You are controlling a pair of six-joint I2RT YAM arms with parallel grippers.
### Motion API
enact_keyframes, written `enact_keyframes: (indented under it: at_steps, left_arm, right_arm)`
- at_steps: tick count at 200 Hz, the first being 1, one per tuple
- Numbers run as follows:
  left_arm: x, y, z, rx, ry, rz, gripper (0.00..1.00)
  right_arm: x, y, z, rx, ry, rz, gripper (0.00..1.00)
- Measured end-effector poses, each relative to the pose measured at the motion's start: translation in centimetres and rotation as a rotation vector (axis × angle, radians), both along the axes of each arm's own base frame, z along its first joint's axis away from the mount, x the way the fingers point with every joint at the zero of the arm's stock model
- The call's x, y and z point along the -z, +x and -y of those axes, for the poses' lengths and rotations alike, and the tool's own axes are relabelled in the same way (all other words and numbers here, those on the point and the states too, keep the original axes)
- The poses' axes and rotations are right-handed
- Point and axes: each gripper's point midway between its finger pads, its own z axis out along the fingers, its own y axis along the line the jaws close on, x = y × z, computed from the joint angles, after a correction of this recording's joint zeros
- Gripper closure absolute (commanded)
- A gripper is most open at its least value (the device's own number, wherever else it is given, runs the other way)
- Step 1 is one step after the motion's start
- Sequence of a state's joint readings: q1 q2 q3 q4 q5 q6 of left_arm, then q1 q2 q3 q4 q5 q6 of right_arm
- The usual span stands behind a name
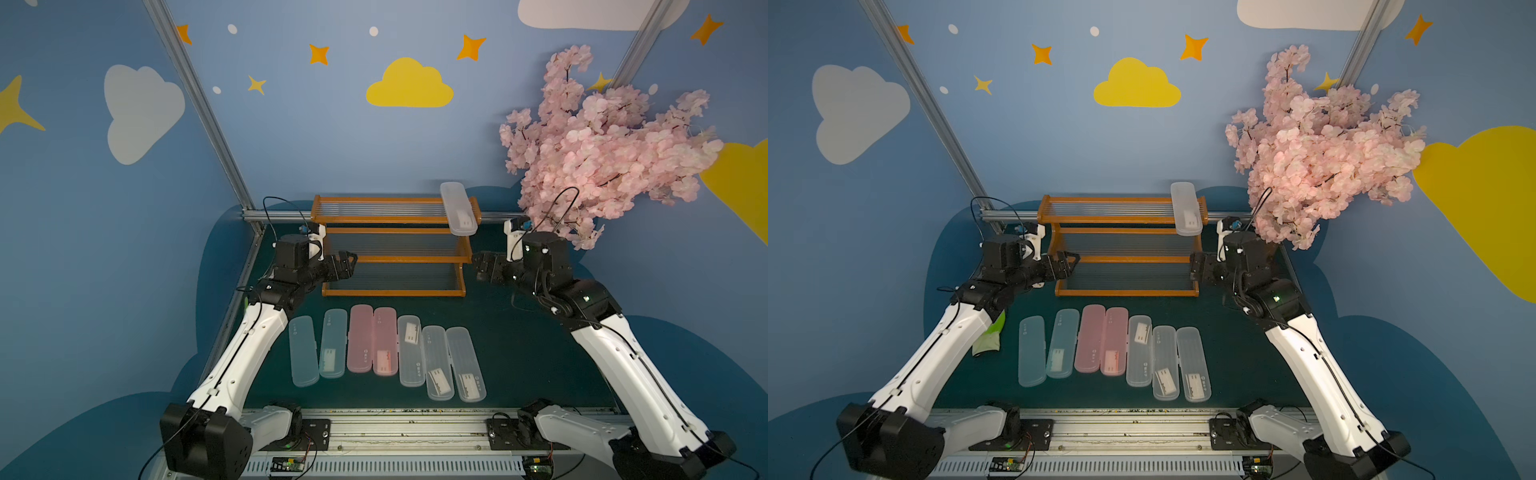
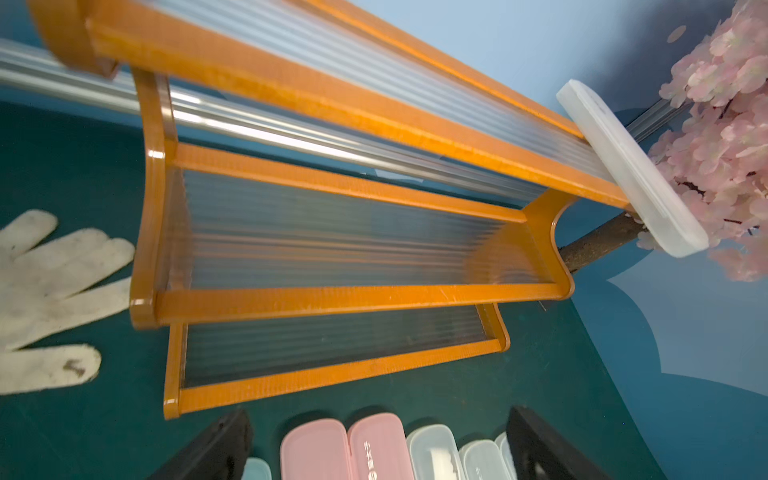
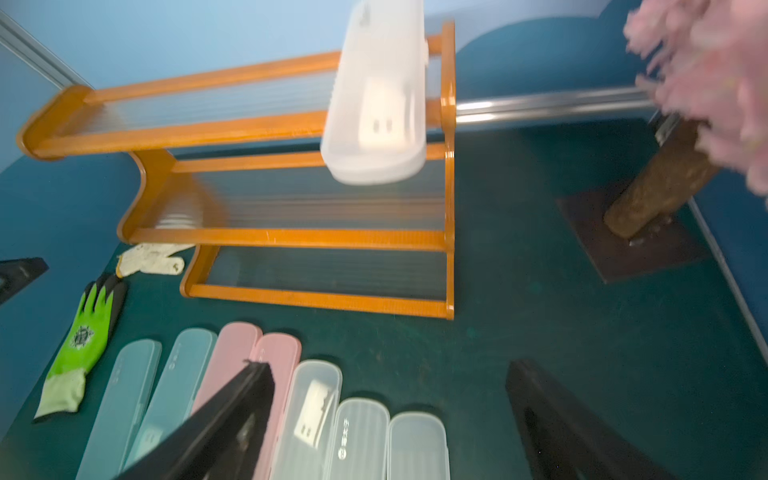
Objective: Place the pencil cases on the shelf according to color
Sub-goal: Place the pencil case on the shelf, then pick up the pencil case from the center of the board.
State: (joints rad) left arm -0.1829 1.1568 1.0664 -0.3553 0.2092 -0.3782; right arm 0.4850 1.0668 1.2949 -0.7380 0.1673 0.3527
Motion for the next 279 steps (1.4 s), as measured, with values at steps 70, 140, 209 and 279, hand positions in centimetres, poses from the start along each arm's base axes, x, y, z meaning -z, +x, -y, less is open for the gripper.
enact_keyframes:
  at_steps: [70,140,209,279]
  left_arm:
    - [3.2,-4.0,-0.7,0.011,0.028,-0.077,0.00]
    - [3.6,-4.1,-0.7,0.015,0.034,-0.088,0.00]
    - [3.6,-4.1,-0.7,0.016,0.034,-0.088,0.00]
    - [3.6,-4.1,-0.7,0.016,0.034,-0.088,0.00]
  right_arm:
    - [16.7,-8.8,0.5,-0.002,-0.055,-0.413,0.12]
    - [25.6,-11.3,-0.1,0.053,-0.179,-0.734,0.10]
    - [29.5,-11.2,-1.5,0.026,-0.249,-0.876,0.10]
    - [30.7,-8.8,-1.0,0.060,-0.311,-0.902,0.18]
